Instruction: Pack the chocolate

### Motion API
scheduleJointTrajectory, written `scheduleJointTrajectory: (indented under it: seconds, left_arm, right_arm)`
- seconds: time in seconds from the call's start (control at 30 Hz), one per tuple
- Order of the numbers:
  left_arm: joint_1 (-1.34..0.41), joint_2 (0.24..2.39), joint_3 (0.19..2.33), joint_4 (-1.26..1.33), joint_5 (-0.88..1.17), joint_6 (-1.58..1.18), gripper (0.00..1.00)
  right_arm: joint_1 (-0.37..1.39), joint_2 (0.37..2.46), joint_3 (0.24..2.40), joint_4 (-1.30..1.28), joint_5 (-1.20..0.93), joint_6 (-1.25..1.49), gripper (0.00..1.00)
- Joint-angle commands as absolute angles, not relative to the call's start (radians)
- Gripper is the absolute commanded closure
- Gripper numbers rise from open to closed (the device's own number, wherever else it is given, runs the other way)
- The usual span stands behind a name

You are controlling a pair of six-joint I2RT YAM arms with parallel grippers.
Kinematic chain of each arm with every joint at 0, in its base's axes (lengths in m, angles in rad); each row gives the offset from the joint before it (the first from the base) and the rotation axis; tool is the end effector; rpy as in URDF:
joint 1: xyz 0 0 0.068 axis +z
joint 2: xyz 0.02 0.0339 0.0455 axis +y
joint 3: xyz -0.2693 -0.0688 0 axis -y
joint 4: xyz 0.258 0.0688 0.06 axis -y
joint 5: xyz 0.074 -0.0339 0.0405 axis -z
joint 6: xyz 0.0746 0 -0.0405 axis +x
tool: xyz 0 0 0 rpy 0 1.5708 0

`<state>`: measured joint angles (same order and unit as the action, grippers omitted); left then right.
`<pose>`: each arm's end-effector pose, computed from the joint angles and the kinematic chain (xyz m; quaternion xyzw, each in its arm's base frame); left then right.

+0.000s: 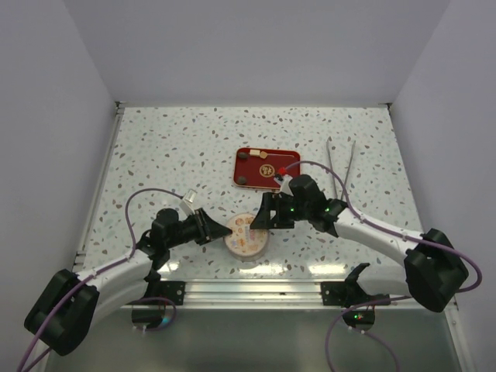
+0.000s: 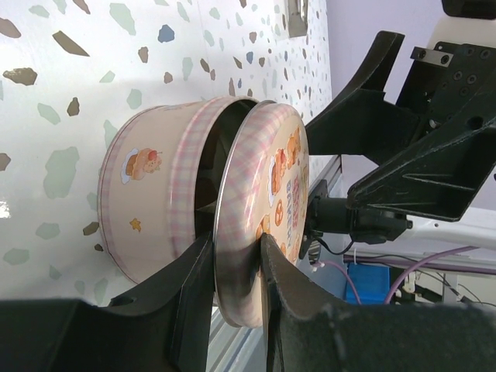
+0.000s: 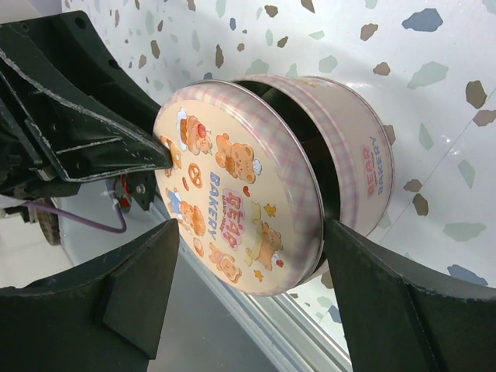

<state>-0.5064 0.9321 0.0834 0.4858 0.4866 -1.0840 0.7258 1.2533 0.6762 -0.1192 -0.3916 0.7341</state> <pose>0.1631 -0.1303 0.1261 -0.0964 0.8047 -0.5324 0.2443 0.2014 0.2168 0.1872 -0.0787 0.8889 0.4083 0.1920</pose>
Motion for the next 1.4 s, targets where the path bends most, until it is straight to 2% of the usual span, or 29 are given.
scheduleJointTrajectory:
  seconds: [0.0, 0.67, 1.0, 1.37]
  left_arm:
    - [-0.502, 0.948, 0.064, 0.425, 0.425, -1.058, 0.85]
    - [-0.503, 0.939, 0.049, 0.474, 0.396, -1.08, 0.87]
    - [-0.503, 0.95, 0.051, 0.48, 0.403, -1.081, 0.87]
    - [-0.503, 0.942, 0.055, 0.471, 0.399, -1.077, 0.87]
  right_arm:
    - [0.727, 1.209, 0.739, -0.126, -0.377, 0.71, 0.21]
    - [0.727, 1.192, 0.758, -0.242, -0.324, 0.66, 0.21]
    - [0.727, 1.215, 0.647, -0.066, -0.391, 0.75, 0.21]
    - [0.735, 1.272, 0.646, -0.032, -0.394, 0.761, 0.21]
